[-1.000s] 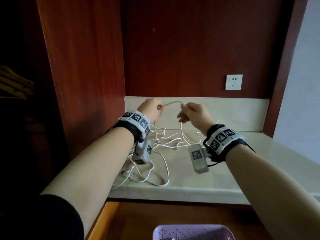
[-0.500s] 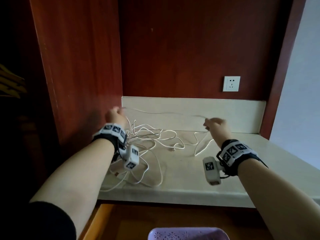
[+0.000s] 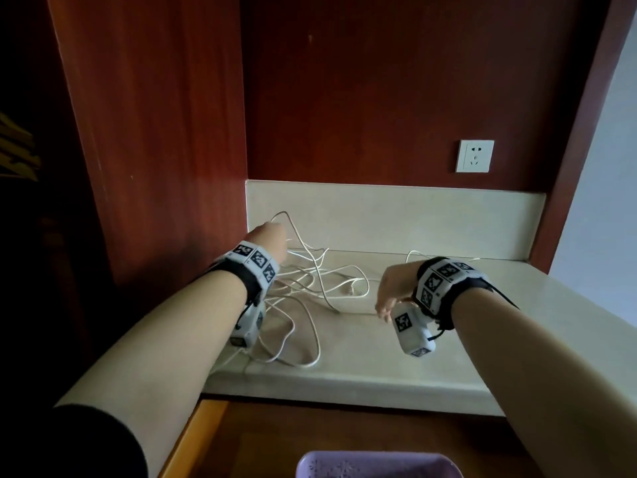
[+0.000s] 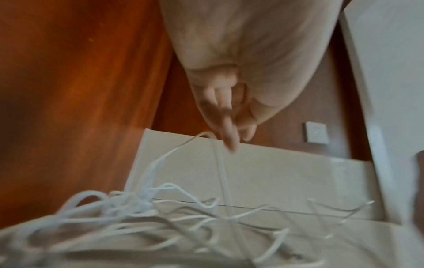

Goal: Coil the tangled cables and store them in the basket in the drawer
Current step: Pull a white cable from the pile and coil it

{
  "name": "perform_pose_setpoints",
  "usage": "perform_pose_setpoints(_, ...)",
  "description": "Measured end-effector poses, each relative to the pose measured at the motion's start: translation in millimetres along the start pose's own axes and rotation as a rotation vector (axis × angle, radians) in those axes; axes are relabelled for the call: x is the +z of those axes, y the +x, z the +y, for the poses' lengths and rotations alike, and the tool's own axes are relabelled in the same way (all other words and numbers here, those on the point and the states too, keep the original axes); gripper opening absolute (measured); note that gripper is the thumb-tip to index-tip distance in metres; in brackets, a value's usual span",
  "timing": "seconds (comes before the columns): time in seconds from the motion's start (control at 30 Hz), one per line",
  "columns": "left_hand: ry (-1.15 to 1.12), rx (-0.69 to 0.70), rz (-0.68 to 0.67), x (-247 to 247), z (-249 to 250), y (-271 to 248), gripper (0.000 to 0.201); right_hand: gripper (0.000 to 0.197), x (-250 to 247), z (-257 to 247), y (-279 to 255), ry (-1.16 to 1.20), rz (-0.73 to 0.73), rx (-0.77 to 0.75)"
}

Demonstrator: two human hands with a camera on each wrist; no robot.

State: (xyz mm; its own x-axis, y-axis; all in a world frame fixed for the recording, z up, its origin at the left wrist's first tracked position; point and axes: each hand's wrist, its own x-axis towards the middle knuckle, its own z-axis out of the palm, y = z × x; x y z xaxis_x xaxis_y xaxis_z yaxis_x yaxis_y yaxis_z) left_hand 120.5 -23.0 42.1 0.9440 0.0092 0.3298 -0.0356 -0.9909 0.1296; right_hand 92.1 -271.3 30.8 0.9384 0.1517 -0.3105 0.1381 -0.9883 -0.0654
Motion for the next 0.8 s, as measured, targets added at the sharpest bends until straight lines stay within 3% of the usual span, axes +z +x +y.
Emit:
perform_pose_setpoints(0.07,-0.135,0.188,-0.021,-3,32,1,0.030,0.009,-6,-10,-8,0.136,-0.008,-0.065)
perform_pose_setpoints(0.1,-0.187,0.238,-0.111,-7,50,-4,0.033,0.010,-5,-11,-12,0.163,-0.033,-0.083)
perform_pose_setpoints(0.17,-0.165,0.332,-0.277,3,80,-3,0.038,0.013,4,-10,-14,0.173,-0.103,-0.117)
perform_pose_setpoints(0.27,-0.059,0.403,-0.406,26,117,0,0.054,0.012,18,-3,-13,0.268,-0.180,-0.167)
perform_pose_setpoints(0.37,0.085,0.341,-0.441,49,134,12,0.065,0.012,26,10,-5,0.323,-0.158,-0.161)
perform_pose_setpoints(0.43,0.162,0.317,-0.461,63,136,20,0.054,0.010,28,15,-1,0.333,-0.155,-0.161)
perform_pose_setpoints(0.57,0.358,0.399,-0.453,68,131,28,0.042,0.016,29,22,8,0.426,-0.187,-0.173)
perform_pose_setpoints(0.67,0.228,0.277,-0.352,65,123,31,0.043,0.016,30,25,11,0.443,-0.077,-0.140)
perform_pose_setpoints(0.8,0.126,0.204,-0.378,68,120,33,0.035,0.018,34,33,23,0.473,0.103,-0.075)
